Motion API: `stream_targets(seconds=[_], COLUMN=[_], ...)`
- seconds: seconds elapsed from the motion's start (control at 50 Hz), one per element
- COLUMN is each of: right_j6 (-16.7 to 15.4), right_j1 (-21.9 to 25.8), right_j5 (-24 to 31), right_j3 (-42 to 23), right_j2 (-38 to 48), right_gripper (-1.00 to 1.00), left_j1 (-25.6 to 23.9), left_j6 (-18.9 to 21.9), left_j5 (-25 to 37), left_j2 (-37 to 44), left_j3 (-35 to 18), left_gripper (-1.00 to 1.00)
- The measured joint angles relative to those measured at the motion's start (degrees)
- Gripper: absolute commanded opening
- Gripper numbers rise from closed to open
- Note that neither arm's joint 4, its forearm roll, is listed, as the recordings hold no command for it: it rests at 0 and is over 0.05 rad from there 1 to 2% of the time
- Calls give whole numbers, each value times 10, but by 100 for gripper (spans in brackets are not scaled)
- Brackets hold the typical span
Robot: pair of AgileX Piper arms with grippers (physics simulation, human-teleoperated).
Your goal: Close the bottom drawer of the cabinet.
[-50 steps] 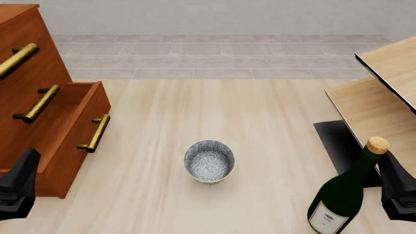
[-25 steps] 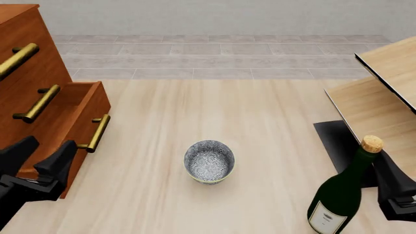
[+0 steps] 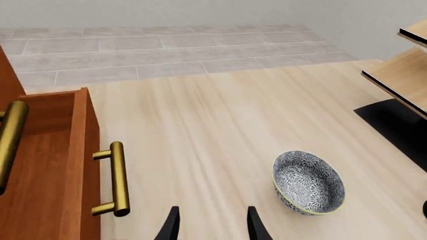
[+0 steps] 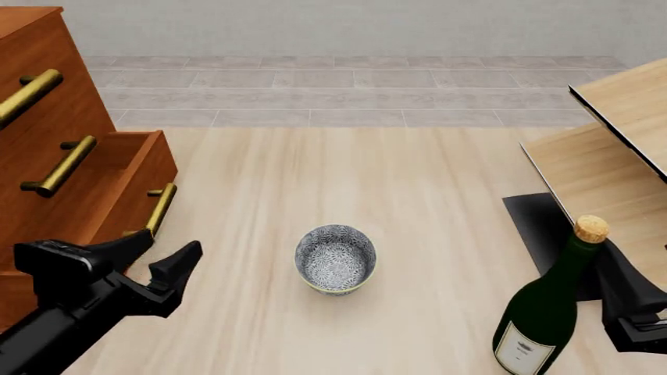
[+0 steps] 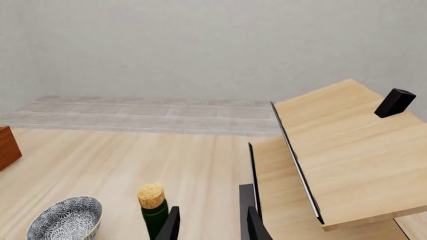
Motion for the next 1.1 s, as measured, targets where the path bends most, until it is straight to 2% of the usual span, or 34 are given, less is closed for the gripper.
stream_targets(seconds=[0.22, 0.54, 0.82, 1.1], right_j6=[-1, -2, -2, -2], right_j1=[0, -1, 0, -2], right_j5=[0, 1, 1, -2], right_j3=[0, 0, 0, 0], right_j2=[1, 0, 1, 3], right_gripper=[100, 100, 100, 100], left_j1=[-18, 8, 45, 87], left_j6=[-30, -60, -60, -41], left_j5=[-77, -136, -168, -175], left_j2=[130, 268, 347, 380], left_j3=[-17, -59, -83, -98], left_gripper=[100, 100, 100, 100])
